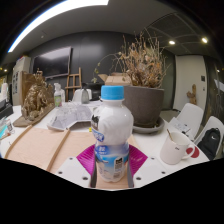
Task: Pour water
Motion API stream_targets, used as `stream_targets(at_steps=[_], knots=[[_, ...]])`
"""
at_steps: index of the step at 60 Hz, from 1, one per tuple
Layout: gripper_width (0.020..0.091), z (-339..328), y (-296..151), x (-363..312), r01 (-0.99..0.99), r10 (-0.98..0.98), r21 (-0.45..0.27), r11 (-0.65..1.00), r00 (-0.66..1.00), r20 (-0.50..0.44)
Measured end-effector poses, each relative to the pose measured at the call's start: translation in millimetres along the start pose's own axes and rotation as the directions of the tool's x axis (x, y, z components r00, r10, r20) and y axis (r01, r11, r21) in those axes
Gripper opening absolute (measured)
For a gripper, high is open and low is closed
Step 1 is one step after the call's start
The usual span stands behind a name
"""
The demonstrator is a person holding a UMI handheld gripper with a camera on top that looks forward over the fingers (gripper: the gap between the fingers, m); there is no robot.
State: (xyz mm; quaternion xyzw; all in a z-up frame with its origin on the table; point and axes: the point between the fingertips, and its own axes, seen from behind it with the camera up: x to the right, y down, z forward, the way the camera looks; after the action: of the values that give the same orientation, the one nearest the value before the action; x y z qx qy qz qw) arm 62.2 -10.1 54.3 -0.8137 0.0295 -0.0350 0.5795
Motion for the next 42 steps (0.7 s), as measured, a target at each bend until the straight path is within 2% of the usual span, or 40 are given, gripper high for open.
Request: stream_targets(at_steps=[6,16,21,26,32,38,42], knots=[[0.0363,1.0,1.0,-1.0,0.003,-0.004,0.005,1.000,1.000,0.003],[0.0360,-1.6,-5.2,1.0,-0.030,0.031,-0.015,0.999,0.999,0.020],[0.0360,-8.8,-28.9,-0.5,-0.137,0.137,-0.010,0.991,0.989,0.059],[0.0359,-13.9,-54.8,1.5,-0.340,0.340,-0.022,0.940,0.932,0.123],[0.0357,-15.2,-82.6,5.6,-0.618,0.621,-0.088,0.782,0.757,0.202],[0.0354,-18.1,-107.1,12.7,-0.838,0.853,-0.194,0.509,0.463,0.239],[0.0356,-12.0,-109.9,25.3,-0.909,0.927,-0.248,0.336,0.273,0.255]])
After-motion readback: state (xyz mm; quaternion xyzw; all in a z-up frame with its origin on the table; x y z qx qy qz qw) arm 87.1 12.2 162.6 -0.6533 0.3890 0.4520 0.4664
